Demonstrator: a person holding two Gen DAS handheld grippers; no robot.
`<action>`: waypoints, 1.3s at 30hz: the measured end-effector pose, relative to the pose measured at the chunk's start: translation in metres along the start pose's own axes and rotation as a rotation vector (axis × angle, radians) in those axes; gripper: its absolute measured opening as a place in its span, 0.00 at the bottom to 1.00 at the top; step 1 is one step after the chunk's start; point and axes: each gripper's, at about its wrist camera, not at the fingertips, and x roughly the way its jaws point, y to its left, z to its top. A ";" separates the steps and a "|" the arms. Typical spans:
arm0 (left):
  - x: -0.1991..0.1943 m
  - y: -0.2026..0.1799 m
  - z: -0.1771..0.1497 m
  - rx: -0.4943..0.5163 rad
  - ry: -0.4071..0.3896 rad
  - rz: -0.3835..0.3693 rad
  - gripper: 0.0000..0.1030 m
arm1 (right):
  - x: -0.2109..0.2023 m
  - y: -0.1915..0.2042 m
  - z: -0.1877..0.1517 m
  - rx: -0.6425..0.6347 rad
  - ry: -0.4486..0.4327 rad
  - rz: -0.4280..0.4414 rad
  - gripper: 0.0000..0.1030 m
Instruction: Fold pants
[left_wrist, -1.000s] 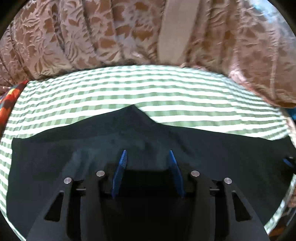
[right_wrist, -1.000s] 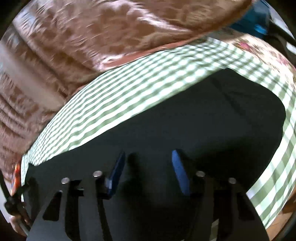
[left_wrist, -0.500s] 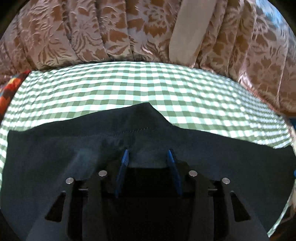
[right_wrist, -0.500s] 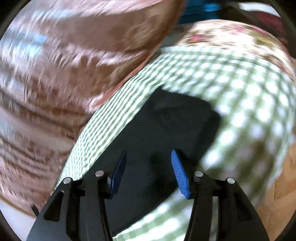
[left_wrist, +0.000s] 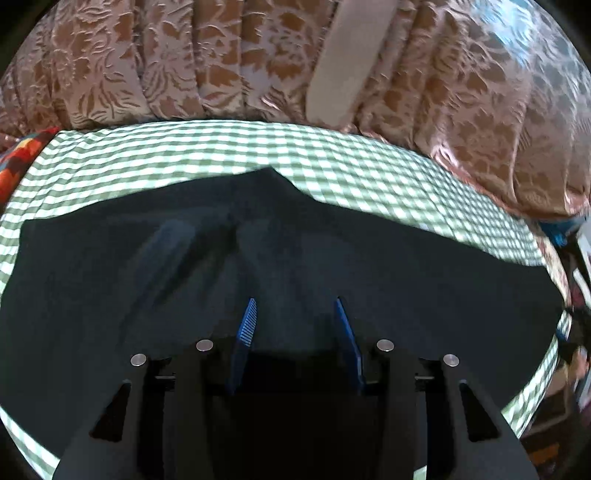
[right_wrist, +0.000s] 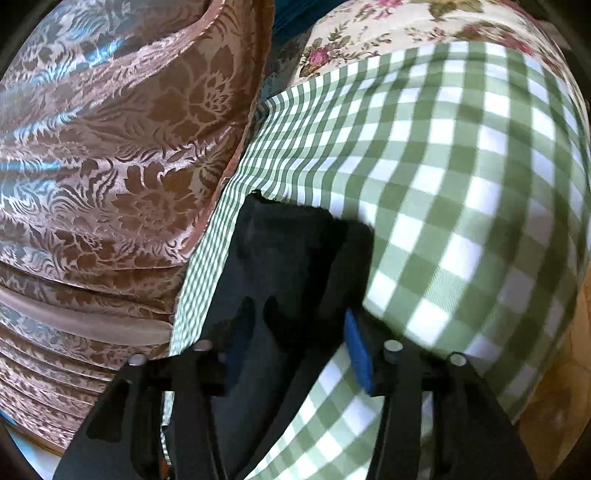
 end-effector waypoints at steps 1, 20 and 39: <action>0.000 0.000 -0.003 0.005 0.007 0.005 0.42 | 0.002 0.001 0.002 -0.009 -0.001 -0.020 0.21; -0.031 0.008 -0.012 -0.116 0.037 -0.270 0.42 | 0.022 0.211 -0.146 -0.698 0.277 0.245 0.14; -0.013 0.019 -0.003 -0.323 0.145 -0.576 0.54 | 0.082 0.240 -0.345 -1.286 0.486 0.146 0.18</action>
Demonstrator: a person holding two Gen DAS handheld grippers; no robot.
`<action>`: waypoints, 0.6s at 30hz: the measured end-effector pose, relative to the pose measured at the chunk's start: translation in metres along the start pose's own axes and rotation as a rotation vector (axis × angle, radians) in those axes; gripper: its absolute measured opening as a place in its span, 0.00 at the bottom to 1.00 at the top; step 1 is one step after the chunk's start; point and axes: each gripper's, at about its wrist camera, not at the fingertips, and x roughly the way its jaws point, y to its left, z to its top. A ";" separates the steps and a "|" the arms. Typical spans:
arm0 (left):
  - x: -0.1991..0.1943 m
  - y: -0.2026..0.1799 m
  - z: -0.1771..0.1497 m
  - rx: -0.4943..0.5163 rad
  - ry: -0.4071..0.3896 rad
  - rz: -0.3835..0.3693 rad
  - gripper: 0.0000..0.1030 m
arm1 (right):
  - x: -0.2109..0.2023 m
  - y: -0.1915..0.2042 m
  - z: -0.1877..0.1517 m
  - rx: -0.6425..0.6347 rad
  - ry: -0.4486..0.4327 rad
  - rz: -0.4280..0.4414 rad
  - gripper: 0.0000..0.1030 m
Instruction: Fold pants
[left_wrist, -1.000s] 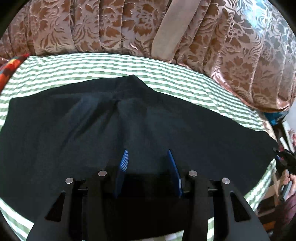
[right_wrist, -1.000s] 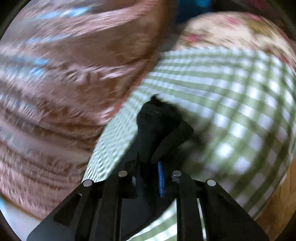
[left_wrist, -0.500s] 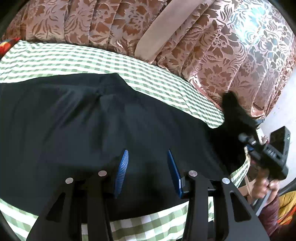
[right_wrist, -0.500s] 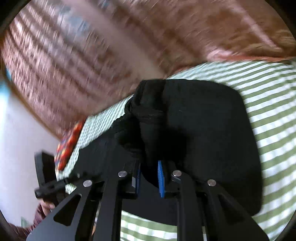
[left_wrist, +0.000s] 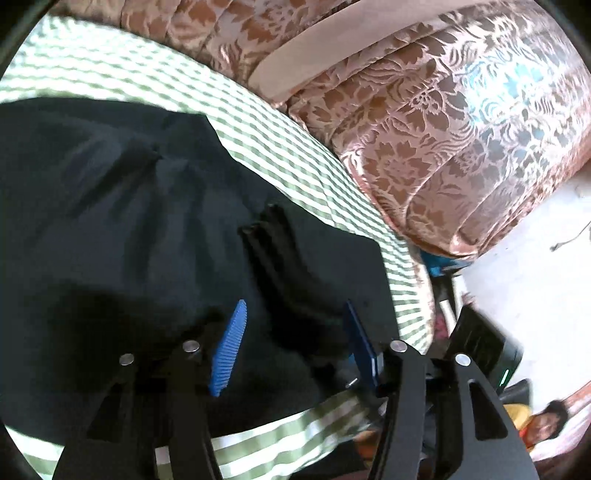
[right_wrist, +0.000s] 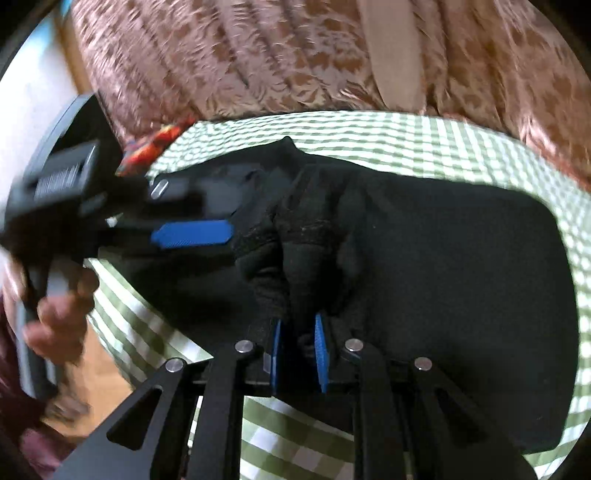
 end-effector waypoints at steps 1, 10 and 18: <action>0.004 0.001 0.002 -0.020 0.010 -0.017 0.57 | -0.001 0.003 -0.003 -0.023 -0.011 0.039 0.25; 0.032 0.013 0.011 -0.110 0.095 -0.015 0.59 | -0.061 -0.048 -0.029 0.126 -0.048 0.164 0.35; 0.051 -0.007 0.008 0.007 0.142 0.051 0.25 | -0.133 -0.158 -0.084 0.547 -0.164 -0.064 0.18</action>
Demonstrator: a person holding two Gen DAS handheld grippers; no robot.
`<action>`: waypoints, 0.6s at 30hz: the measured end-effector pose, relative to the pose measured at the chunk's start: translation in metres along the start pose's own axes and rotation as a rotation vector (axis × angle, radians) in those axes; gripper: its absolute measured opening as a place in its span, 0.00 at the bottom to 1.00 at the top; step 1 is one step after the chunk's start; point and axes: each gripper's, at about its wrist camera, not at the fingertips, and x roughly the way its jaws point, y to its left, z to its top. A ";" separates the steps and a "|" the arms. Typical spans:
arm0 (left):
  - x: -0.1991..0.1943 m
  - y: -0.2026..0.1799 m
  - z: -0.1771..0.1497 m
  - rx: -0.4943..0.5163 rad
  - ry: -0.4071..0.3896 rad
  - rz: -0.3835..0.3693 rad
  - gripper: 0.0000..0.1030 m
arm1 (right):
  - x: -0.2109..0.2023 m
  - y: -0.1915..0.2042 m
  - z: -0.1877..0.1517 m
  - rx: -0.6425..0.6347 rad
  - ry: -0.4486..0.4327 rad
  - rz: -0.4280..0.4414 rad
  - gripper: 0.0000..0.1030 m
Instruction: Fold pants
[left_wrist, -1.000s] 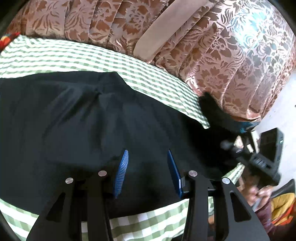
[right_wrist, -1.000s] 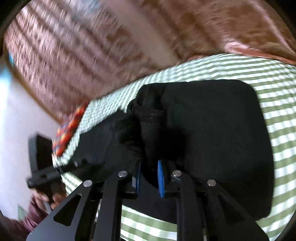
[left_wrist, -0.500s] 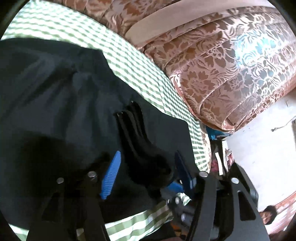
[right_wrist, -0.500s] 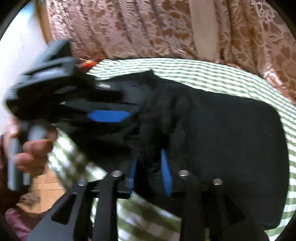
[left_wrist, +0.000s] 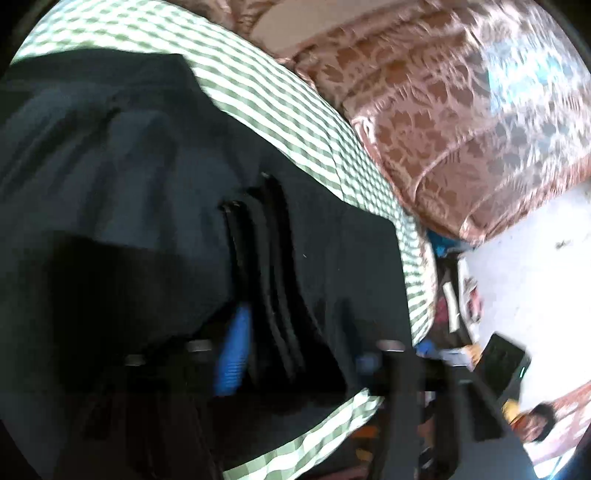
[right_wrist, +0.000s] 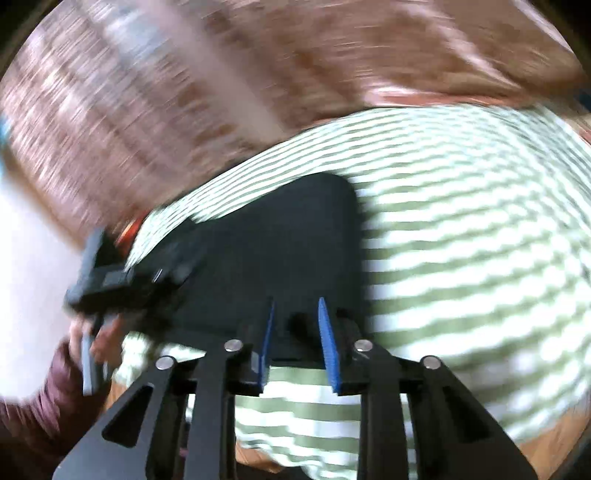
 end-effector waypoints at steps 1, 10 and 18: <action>0.001 -0.004 -0.001 0.026 -0.006 0.025 0.18 | -0.003 -0.005 0.002 0.021 -0.010 -0.010 0.16; -0.048 -0.023 -0.013 0.168 -0.131 0.053 0.15 | 0.033 0.018 -0.009 -0.094 0.078 -0.011 0.13; -0.034 0.015 -0.032 0.149 -0.101 0.198 0.13 | 0.040 0.037 -0.016 -0.276 0.107 -0.098 0.14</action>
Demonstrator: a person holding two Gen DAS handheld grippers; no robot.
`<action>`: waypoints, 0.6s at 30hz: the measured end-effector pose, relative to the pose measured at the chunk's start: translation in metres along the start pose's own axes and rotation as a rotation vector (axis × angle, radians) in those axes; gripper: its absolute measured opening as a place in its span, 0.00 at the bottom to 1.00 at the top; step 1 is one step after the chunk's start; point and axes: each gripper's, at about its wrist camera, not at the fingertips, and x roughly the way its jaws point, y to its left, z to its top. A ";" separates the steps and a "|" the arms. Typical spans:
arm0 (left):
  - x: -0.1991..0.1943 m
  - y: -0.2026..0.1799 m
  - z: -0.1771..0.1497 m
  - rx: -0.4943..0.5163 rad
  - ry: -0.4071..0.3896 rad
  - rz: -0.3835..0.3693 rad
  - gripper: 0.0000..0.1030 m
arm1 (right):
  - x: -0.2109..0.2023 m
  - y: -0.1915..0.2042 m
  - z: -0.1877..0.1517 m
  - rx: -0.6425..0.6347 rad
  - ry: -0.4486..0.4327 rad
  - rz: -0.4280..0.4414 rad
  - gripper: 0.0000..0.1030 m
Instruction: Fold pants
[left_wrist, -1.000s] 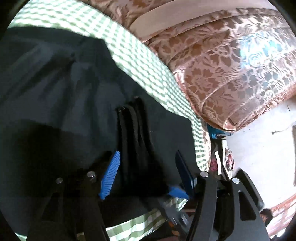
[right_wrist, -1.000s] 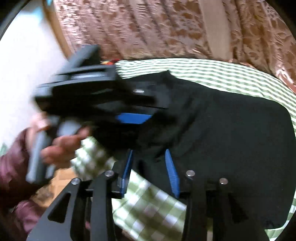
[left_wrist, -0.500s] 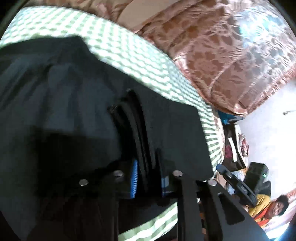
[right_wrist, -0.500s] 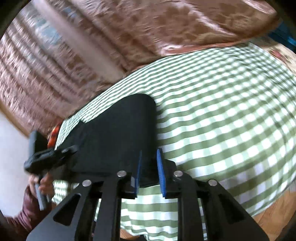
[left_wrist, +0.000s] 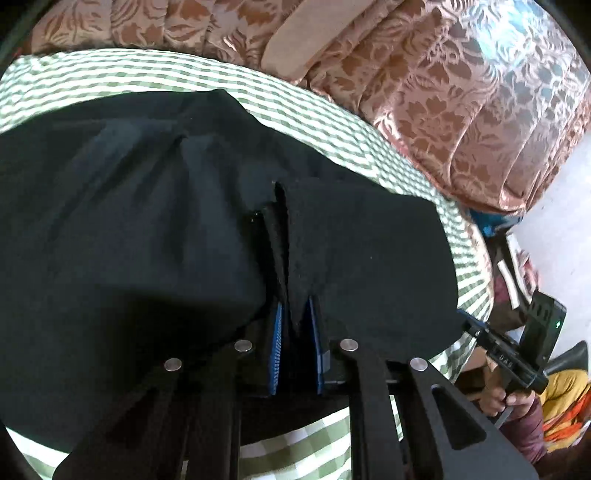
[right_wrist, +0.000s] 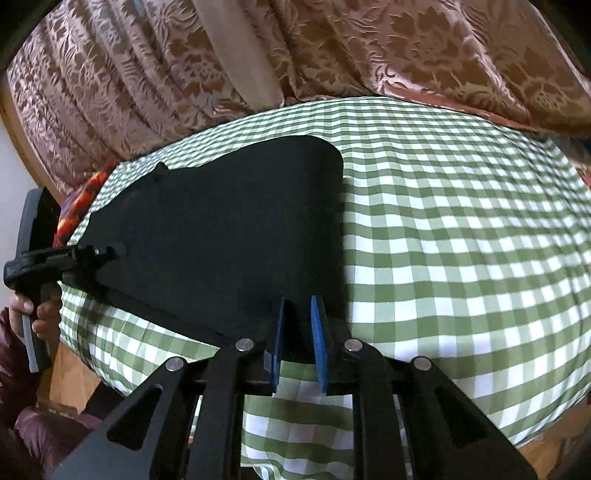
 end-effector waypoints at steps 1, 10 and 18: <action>-0.001 -0.002 0.002 0.001 -0.006 -0.002 0.13 | -0.004 -0.001 0.002 0.002 -0.006 0.007 0.15; -0.020 0.015 0.030 -0.108 -0.092 -0.146 0.48 | 0.007 0.005 0.065 0.078 -0.102 0.069 0.30; 0.019 0.028 0.061 -0.202 -0.014 -0.195 0.48 | 0.054 -0.002 0.116 0.143 -0.089 0.022 0.30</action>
